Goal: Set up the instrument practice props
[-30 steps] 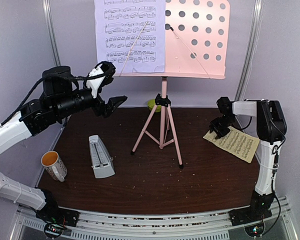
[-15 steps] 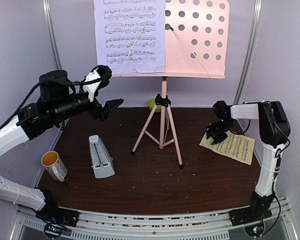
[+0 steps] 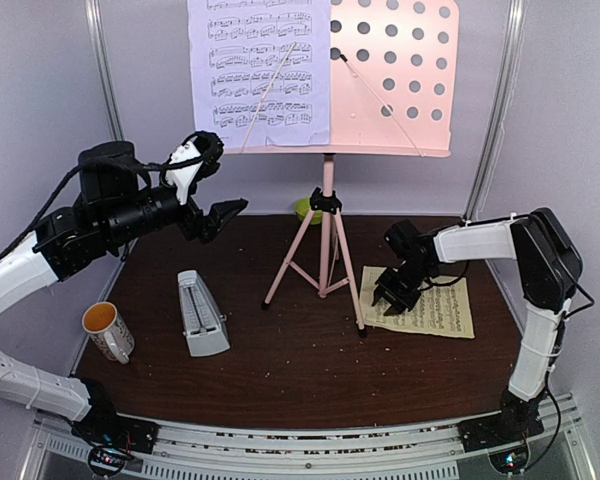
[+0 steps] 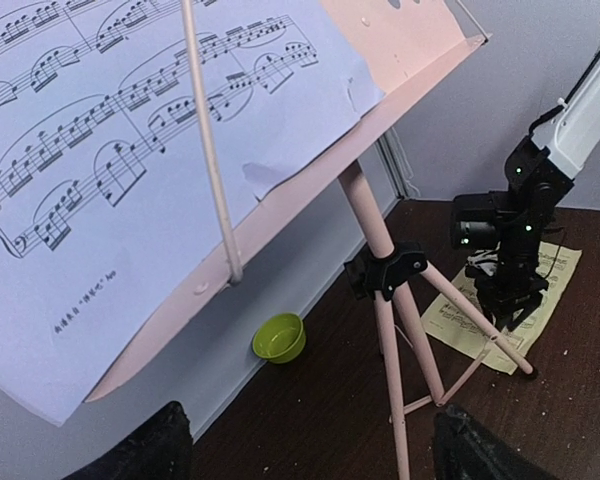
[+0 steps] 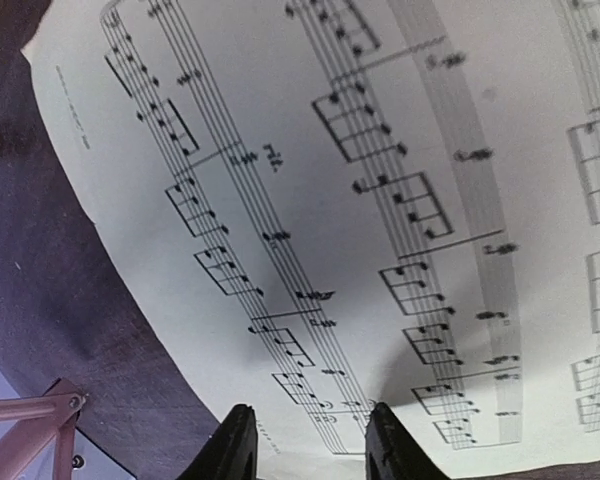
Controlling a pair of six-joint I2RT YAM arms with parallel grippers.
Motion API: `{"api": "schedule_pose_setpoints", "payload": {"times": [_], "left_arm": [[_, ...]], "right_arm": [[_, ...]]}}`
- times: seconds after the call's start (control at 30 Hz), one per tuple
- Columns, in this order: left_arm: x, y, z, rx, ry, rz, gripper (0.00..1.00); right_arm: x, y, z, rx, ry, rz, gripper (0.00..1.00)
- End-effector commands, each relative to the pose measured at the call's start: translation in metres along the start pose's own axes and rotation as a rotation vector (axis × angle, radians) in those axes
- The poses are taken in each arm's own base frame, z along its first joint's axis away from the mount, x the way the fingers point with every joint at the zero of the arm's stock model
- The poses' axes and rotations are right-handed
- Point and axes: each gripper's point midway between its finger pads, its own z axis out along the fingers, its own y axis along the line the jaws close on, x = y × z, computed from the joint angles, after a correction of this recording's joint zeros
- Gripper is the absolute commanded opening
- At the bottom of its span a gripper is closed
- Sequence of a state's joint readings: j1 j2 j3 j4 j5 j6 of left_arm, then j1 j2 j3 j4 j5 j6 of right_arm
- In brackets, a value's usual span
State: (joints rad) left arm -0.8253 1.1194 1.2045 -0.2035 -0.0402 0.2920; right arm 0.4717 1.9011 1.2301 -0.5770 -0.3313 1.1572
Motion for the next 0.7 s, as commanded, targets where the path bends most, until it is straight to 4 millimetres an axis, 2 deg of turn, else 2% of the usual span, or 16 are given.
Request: {"api": "schedule_pose_setpoints", "payload": {"times": [0.0, 0.1, 0.3, 0.47, 0.57, 0.67], "left_arm": [[-0.010, 0.003, -0.007, 0.003, -0.040, -0.021, 0.85], [-0.010, 0.002, -0.008, 0.008, -0.044, -0.020, 0.85], [-0.007, -0.001, -0.009, 0.015, -0.047, -0.024, 0.85], [-0.005, -0.003, -0.008, 0.022, -0.044, -0.024, 0.85], [-0.005, -0.004, -0.008, 0.029, -0.043, -0.021, 0.85], [-0.001, -0.009, -0.006, 0.049, -0.033, -0.020, 0.85]], "right_arm": [[-0.032, 0.005, -0.053, -0.044, -0.146, -0.134, 0.41], [-0.054, -0.001, -0.075, -0.138, -0.206, -0.143, 0.47], [-0.103, -0.054, -0.095, -0.096, -0.270, -0.044, 0.56], [-0.148, -0.083, -0.109, -0.040, -0.344, 0.041, 0.61], [-0.162, -0.101, -0.109, 0.038, -0.326, 0.049, 0.61], [-0.165, -0.114, -0.110, 0.107, -0.312, 0.037, 0.62]]}}
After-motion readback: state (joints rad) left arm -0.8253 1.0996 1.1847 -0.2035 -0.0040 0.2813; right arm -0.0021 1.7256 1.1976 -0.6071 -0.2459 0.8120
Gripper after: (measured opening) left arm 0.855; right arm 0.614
